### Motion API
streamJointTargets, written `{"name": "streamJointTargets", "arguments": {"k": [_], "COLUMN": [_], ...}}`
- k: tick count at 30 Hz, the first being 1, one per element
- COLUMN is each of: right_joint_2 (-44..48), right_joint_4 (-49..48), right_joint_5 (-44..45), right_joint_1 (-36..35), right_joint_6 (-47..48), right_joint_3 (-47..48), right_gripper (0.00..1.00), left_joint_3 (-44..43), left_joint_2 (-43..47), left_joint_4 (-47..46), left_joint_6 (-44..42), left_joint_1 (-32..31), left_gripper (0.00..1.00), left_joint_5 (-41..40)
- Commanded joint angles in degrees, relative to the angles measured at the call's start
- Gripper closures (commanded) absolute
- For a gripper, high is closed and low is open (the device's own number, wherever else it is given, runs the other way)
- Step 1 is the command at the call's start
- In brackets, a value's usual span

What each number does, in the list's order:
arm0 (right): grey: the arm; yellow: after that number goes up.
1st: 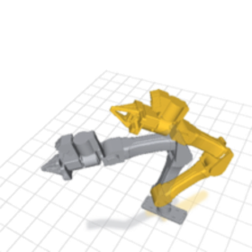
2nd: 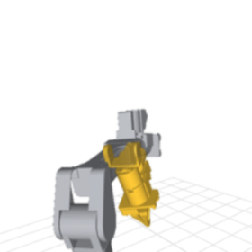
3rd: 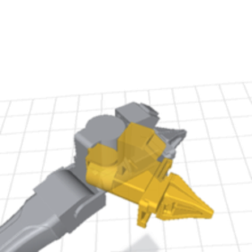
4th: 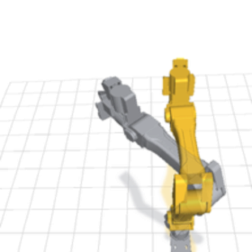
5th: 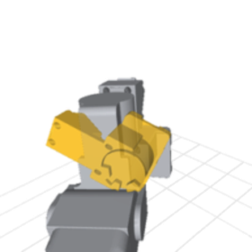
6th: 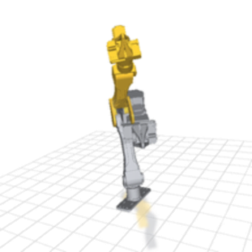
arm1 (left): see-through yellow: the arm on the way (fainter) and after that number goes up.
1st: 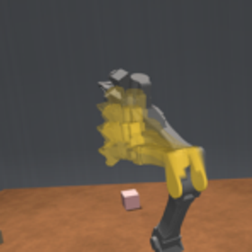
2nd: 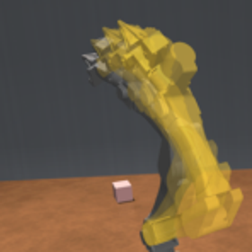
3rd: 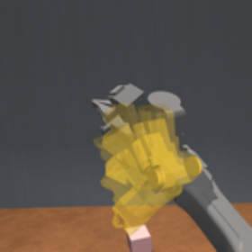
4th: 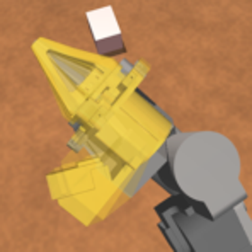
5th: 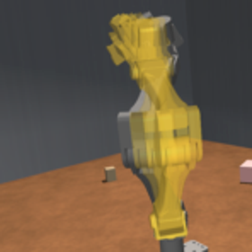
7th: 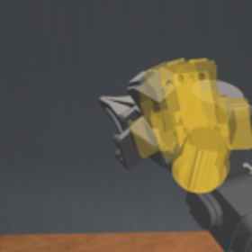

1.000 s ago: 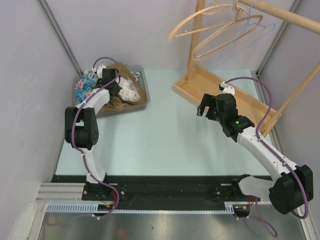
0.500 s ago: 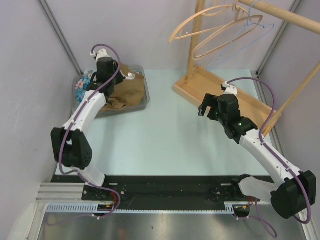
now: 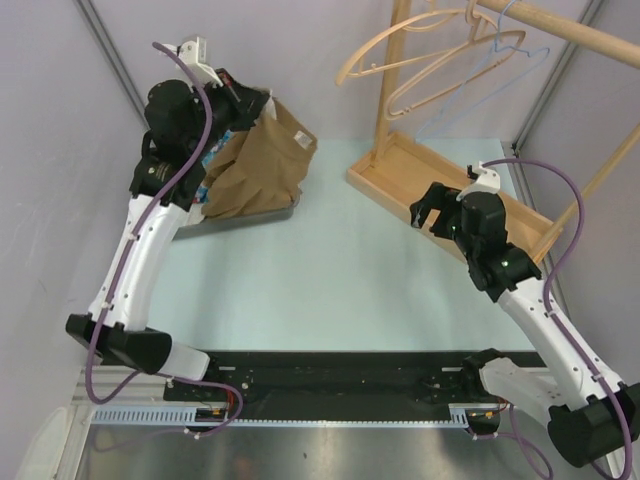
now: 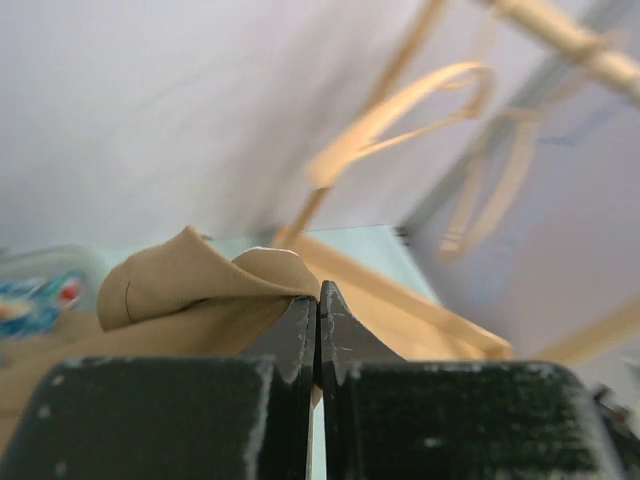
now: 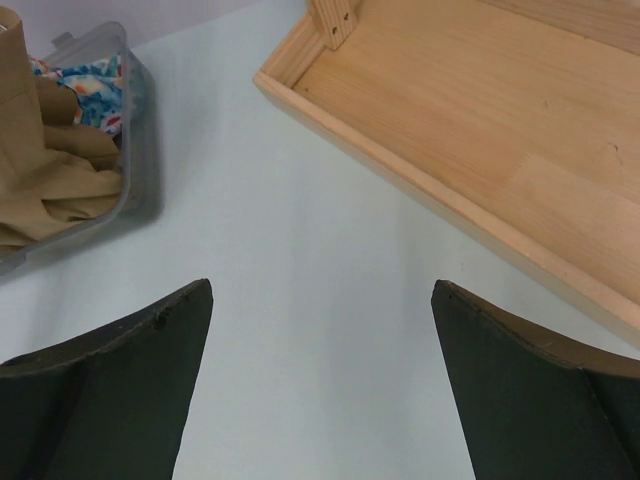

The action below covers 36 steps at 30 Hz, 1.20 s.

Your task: Place the skirt on the hanger

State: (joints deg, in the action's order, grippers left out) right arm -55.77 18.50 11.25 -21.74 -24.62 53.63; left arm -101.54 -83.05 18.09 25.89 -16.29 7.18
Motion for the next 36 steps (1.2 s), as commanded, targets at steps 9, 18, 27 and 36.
{"name": "streamJointTargets", "arguments": {"k": [9,18,27,36], "right_joint_2": [6.72,9.36,8.93,-0.8], "right_joint_4": [1.89,5.22,6.81,6.99], "right_joint_5": [-4.21,-8.96,-19.06,-24.96], "right_joint_1": [4.95,8.64,8.55,1.01], "right_joint_6": [0.28,0.01,-0.78,-3.41], "right_joint_3": [4.9,4.21,-1.24,-7.04], "right_gripper": [0.02,0.01,0.01,0.0], "left_joint_3": [-4.02,37.47,63.29,68.31], "left_joint_2": [14.22,25.38,32.75,47.44], "left_joint_4": [-14.22,-22.48,-9.86,9.04], "left_joint_6": [5.66,9.88,12.16,21.56], "left_joint_1": [-4.8,-9.71,-23.42,-26.07], "left_gripper": [1.0,1.0,1.0,1.0], "left_joint_5": [15.5,22.88,3.5,-6.91]}}
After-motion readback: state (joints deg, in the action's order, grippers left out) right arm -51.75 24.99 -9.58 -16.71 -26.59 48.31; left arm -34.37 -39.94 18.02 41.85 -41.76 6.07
